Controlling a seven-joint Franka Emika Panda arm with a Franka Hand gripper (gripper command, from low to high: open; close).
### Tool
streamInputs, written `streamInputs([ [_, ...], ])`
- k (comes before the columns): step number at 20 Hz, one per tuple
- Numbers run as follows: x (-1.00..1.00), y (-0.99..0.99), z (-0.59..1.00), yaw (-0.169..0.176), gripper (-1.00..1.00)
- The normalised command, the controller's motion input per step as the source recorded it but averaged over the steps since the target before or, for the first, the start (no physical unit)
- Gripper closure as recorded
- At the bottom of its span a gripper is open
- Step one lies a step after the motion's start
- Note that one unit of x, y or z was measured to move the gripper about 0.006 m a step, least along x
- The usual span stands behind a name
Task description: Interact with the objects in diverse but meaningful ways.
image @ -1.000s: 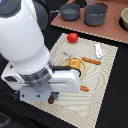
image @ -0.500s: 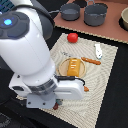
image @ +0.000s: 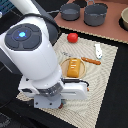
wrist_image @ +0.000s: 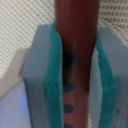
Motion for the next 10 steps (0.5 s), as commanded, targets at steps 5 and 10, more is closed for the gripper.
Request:
streamInputs([
  [5, 0.30, 0.00, 0.63, 0.000, -1.00],
  [10, 0.29, -0.01, 0.91, 0.000, -1.00],
])
